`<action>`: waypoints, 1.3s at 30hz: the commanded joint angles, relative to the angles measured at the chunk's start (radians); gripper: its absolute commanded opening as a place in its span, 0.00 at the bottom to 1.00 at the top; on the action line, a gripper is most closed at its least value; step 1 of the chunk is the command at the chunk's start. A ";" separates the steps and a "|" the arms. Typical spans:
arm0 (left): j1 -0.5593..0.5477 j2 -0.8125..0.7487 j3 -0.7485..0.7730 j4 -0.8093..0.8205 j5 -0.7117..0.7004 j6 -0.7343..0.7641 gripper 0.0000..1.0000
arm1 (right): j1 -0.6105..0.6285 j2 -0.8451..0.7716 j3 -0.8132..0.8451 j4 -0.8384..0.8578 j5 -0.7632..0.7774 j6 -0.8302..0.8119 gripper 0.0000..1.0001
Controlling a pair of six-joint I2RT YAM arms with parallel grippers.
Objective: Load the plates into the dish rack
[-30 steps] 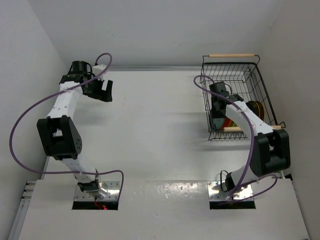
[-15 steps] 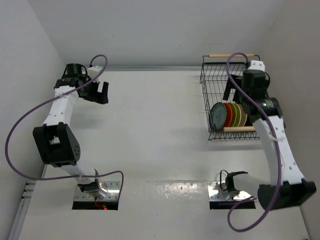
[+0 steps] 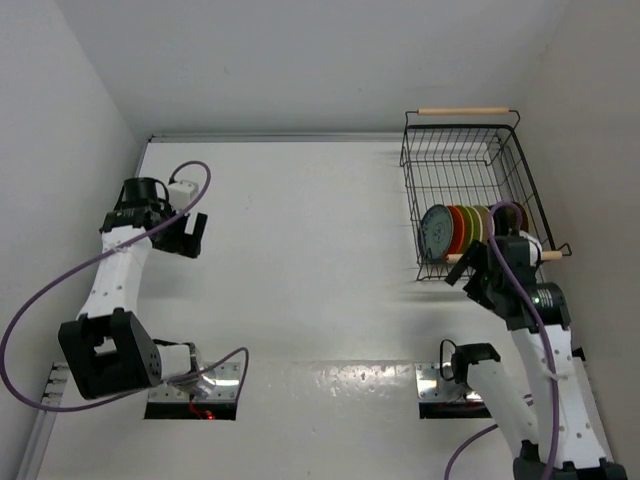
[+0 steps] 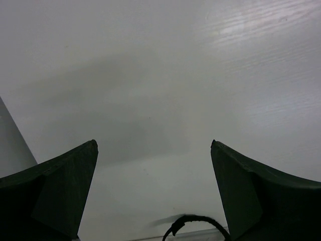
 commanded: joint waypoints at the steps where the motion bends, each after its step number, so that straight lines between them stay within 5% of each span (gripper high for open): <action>1: 0.013 -0.101 -0.063 0.010 -0.081 0.043 1.00 | -0.002 -0.091 -0.037 -0.076 -0.011 0.211 1.00; 14: 0.022 -0.332 -0.276 0.021 -0.105 0.093 1.00 | 0.000 -0.280 -0.168 -0.154 -0.080 0.266 1.00; 39: 0.022 -0.407 -0.358 0.030 -0.144 0.112 1.00 | -0.003 -0.347 -0.173 -0.217 -0.080 0.149 1.00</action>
